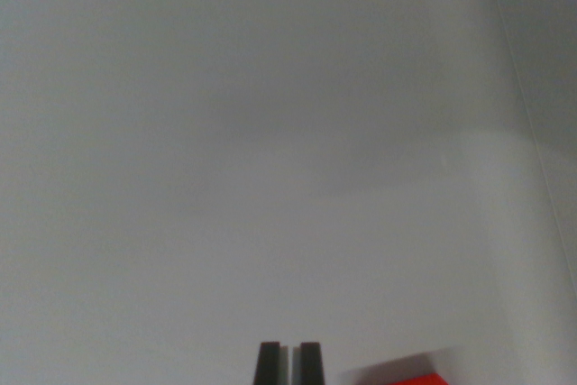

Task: Reach red block

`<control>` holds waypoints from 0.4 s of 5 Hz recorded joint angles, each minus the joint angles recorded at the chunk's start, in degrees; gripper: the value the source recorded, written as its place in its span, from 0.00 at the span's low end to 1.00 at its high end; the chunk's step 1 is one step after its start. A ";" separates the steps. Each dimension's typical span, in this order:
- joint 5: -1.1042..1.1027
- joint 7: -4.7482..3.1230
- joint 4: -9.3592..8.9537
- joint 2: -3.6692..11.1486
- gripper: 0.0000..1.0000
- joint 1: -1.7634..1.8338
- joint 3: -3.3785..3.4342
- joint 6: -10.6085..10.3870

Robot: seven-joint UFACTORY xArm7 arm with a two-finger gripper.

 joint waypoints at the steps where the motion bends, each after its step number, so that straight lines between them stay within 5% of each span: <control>1: -0.09 0.15 -2.05 0.39 0.00 -0.42 -0.44 -2.37; 2: -0.09 0.15 -2.05 0.39 0.00 -0.42 -0.44 -2.37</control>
